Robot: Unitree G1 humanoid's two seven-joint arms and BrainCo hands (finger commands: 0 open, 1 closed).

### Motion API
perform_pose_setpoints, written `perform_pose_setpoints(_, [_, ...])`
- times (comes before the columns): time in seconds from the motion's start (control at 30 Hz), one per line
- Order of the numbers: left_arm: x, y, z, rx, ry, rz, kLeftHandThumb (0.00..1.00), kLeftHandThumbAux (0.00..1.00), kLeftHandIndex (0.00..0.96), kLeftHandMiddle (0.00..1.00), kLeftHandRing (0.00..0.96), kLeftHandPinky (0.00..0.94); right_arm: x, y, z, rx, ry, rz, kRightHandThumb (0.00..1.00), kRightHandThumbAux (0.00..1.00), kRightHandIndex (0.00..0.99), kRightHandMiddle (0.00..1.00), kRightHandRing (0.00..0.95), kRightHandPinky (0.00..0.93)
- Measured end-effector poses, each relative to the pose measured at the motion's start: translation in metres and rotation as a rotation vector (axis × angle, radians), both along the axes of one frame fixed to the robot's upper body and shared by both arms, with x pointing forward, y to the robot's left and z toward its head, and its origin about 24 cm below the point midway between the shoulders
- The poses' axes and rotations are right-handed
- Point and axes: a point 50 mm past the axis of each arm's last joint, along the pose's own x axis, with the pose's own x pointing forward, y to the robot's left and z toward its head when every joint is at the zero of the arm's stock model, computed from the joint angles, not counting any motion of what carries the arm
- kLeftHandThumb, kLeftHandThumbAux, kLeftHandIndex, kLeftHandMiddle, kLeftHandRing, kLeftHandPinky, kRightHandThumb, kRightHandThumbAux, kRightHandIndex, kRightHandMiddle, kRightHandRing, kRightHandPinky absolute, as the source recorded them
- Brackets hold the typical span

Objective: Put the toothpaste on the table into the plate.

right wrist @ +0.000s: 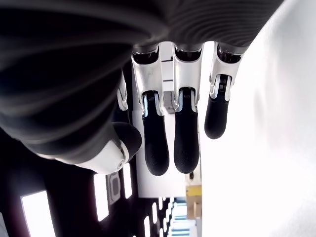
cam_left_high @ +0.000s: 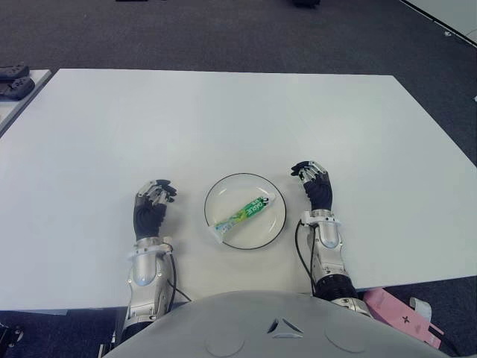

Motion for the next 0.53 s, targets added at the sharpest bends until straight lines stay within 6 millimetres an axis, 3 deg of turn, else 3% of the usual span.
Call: perform_pose_setpoints(0.53, [-0.0005, 0.0004, -0.0013, -0.006, 0.013, 0.005, 0.699, 0.721, 0.434, 0.542, 0.542, 0.533, -0.0058, 0.0011, -0.0007, -0.002, 0.02, 0.038, 0.708, 0.724, 0.43, 0.5, 0.485, 0.477])
